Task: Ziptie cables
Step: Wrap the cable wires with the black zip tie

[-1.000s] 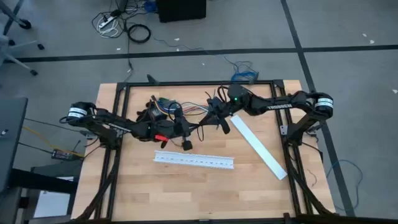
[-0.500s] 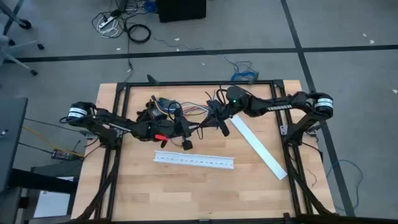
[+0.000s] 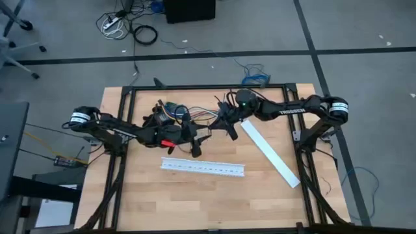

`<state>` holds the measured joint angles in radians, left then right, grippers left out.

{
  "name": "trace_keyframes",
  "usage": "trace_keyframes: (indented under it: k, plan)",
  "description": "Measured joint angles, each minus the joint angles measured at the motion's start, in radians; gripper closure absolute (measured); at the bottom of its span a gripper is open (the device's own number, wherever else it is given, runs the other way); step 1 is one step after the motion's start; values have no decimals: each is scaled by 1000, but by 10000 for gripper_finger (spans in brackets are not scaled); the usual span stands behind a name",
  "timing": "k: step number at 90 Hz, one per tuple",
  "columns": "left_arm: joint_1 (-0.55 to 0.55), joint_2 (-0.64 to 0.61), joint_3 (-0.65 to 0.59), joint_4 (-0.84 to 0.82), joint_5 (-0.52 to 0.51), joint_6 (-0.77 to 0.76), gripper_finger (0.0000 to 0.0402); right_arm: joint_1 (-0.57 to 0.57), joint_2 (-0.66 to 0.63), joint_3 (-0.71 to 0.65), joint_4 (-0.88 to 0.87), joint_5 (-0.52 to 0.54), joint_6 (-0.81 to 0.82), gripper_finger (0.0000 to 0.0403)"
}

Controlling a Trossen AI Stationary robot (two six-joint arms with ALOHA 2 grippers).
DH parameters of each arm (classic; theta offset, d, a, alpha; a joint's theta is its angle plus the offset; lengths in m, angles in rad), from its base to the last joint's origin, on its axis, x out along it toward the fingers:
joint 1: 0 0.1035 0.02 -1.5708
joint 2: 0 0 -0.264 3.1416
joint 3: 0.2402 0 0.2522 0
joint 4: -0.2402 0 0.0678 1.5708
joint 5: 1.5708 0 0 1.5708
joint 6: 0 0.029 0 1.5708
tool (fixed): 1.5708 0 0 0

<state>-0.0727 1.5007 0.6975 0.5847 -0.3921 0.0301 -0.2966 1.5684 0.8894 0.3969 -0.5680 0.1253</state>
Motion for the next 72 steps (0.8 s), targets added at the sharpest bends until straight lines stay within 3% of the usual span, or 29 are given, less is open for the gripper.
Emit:
trace_keyframes:
  k: [32, 72]
  plan:
    - [1, -3, 0, 13, -68, -10, 198, 17, 0, 0, 13, 33, -8, 403]
    - [1, -3, 0, 91, -28, 8, 198, 64, 0, -1, 83, 76, 20, 403]
